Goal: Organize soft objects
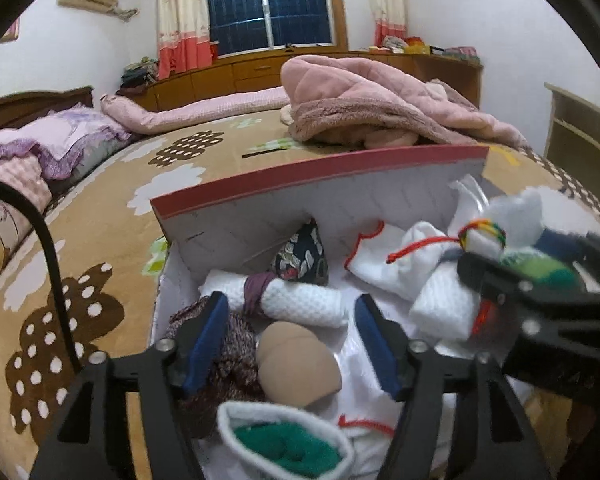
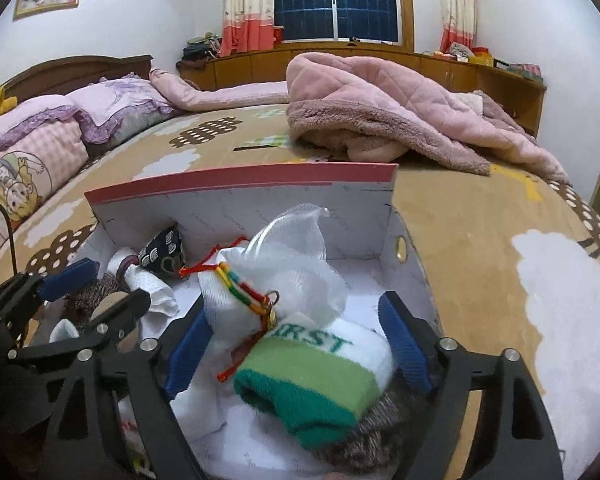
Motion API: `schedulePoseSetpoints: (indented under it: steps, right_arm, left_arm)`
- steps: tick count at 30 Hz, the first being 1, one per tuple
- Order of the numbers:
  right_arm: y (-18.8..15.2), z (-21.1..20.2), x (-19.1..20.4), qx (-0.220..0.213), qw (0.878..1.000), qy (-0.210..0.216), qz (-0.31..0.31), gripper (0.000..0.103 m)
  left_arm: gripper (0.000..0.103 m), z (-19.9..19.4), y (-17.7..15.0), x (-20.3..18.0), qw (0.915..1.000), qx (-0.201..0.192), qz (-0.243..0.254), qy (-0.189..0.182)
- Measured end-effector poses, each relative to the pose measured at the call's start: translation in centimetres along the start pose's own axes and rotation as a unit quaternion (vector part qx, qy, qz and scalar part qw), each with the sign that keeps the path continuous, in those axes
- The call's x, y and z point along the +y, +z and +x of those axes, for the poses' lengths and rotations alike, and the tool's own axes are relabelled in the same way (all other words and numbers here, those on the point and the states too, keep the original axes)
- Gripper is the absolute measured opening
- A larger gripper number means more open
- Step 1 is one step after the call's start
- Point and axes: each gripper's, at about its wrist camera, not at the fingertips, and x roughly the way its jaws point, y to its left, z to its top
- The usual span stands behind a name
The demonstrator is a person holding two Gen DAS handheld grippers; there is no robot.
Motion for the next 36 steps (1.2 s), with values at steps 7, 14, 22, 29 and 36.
schedulePoseSetpoints:
  steps: [7, 14, 22, 29, 36]
  right_arm:
    - [-0.7, -2.0, 1.6, -0.030, 0.999, -0.012, -0.037, 0.089]
    - [-1.2, -2.9, 1.4, -0.028, 0.999, -0.007, -0.027, 0.089]
    - [-2.3, -5.5, 0.7, -0.036, 0.999, 0.012, 0.009, 0.090]
    - [-3.2, -7.8, 0.8, -0.048, 0.998, 0.023, 0.019, 0.090]
    - [-4.0, -9.1, 1.3, -0.055, 0.998, 0.034, 0.022, 0.090]
  left_arm:
    - [0.082, -1.9, -1.0, -1.7, 0.9988, -0.019, 0.045, 0.001]
    - [0.082, -2.6, -1.8, -2.5, 0.9980, -0.024, 0.057, 0.011]
    - [0.082, -4.1, -1.9, -0.6, 0.9997, -0.016, 0.000, 0.018]
    - [0.084, -6.7, -3.3, 0.8, 0.9990, -0.007, -0.041, 0.015]
    - [0.086, -10.1, -4.6, 1.0, 0.9980, -0.027, -0.054, 0.018]
